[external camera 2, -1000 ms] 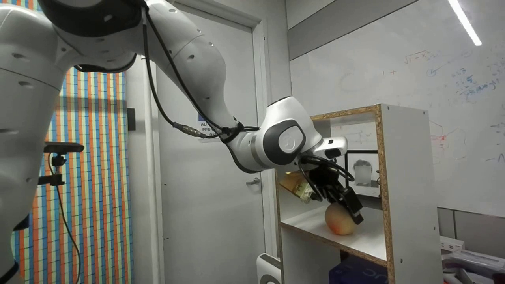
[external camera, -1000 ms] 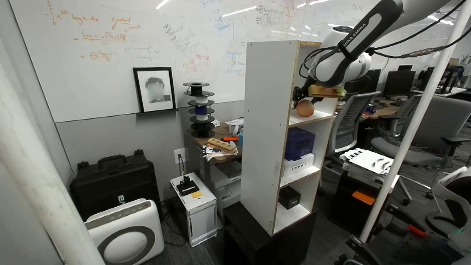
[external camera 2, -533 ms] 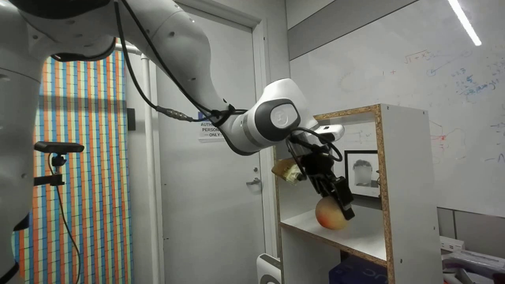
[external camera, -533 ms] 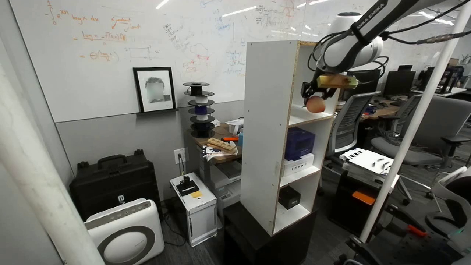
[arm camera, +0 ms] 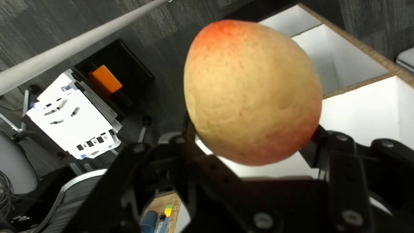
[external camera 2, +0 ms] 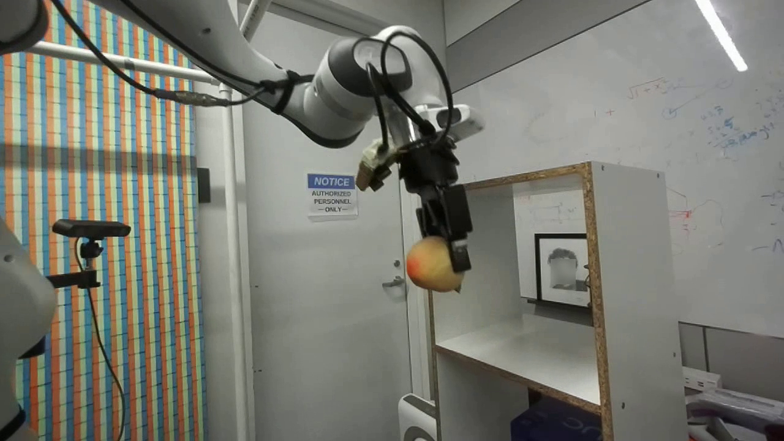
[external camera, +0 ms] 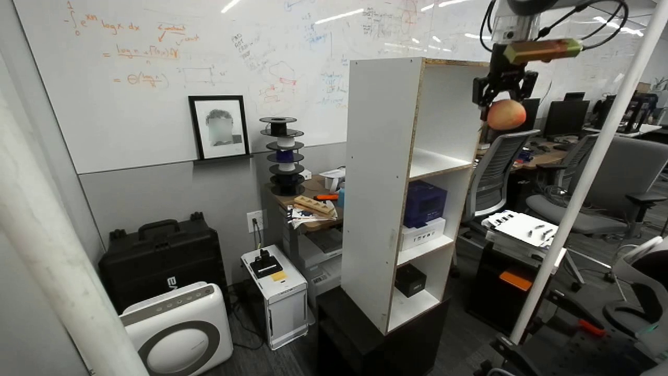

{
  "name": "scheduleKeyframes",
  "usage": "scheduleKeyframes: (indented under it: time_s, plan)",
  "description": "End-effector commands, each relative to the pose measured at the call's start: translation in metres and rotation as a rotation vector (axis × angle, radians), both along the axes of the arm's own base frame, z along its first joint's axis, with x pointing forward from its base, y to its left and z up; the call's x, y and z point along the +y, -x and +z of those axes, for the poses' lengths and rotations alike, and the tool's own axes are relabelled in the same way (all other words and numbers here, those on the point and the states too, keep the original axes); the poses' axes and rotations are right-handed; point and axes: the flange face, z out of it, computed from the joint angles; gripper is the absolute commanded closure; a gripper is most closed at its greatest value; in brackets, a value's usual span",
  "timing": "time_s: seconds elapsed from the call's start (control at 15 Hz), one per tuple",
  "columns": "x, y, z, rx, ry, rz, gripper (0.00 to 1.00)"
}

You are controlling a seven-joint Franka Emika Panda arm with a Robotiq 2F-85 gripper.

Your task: Put the yellow object on the top of the shelf

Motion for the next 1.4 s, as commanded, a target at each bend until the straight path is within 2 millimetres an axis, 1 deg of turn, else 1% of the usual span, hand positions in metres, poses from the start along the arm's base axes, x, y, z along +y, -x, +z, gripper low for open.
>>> scheduleKeyframes:
  time_s: [0.0,0.07,0.2,0.27,0.33,0.4,0.53,0.6,0.67,0.73,0.87,1.0,1.13,1.2,1.27,1.33]
  plan:
    - [0.031,0.02,0.089,-0.102,0.012,0.022,0.54]
    - [0.038,0.017,0.113,-0.184,0.007,0.008,0.54]
    - [0.049,0.004,0.159,-0.298,-0.008,-0.018,0.54]
    - [0.053,-0.004,0.177,-0.352,-0.014,-0.038,0.54]
    - [0.055,-0.018,0.192,-0.401,-0.025,-0.064,0.54]
    - [0.055,-0.031,0.202,-0.455,-0.03,-0.09,0.54]
    - [0.052,-0.061,0.208,-0.56,-0.042,-0.14,0.54]
    - [0.049,-0.08,0.205,-0.603,-0.05,-0.176,0.54]
    - [0.046,-0.096,0.202,-0.641,-0.058,-0.216,0.54]
    - [0.043,-0.112,0.195,-0.648,-0.054,-0.247,0.54]
    - [0.035,-0.139,0.181,-0.646,-0.03,-0.294,0.54]
    - [0.03,-0.155,0.172,-0.622,-0.011,-0.313,0.54]
    - [0.026,-0.162,0.169,-0.582,-0.002,-0.316,0.54]
    - [0.025,-0.162,0.17,-0.562,-0.011,-0.315,0.07]
    - [0.024,-0.163,0.174,-0.562,0.001,-0.322,0.06]
    - [0.024,-0.162,0.178,-0.539,-0.003,-0.322,0.02]
